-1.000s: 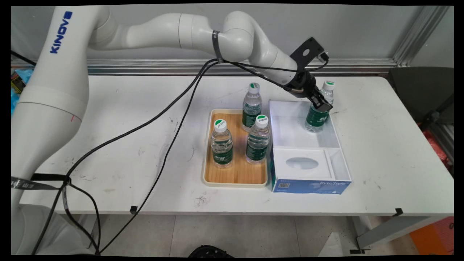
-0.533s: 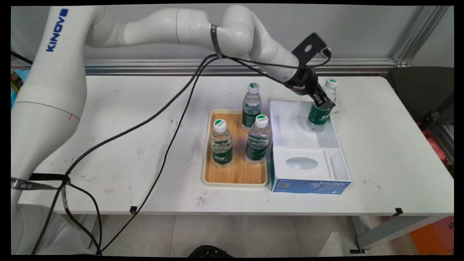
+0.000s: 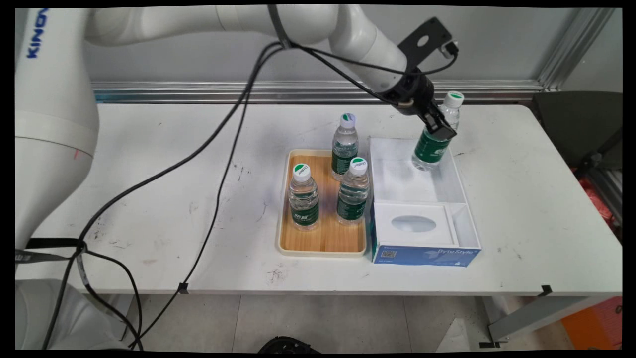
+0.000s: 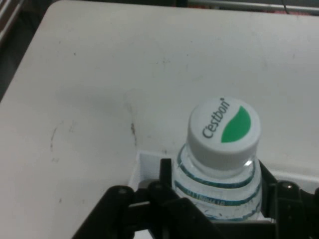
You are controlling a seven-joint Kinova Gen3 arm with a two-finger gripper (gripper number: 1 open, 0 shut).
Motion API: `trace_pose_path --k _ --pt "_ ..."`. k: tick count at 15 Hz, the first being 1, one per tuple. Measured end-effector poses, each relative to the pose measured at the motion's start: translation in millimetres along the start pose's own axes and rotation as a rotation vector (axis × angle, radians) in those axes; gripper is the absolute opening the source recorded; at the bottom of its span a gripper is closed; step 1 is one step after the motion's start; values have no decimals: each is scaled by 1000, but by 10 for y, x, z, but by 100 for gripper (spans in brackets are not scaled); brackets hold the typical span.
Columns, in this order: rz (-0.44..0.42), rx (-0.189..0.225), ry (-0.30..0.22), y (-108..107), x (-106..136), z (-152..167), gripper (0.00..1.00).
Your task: Place the picked object on the tray
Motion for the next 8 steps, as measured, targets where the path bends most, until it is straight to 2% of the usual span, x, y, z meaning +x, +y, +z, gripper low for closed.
trace_pose_path --k 8 --pt "9 15 -100 221 -4 -728 0"
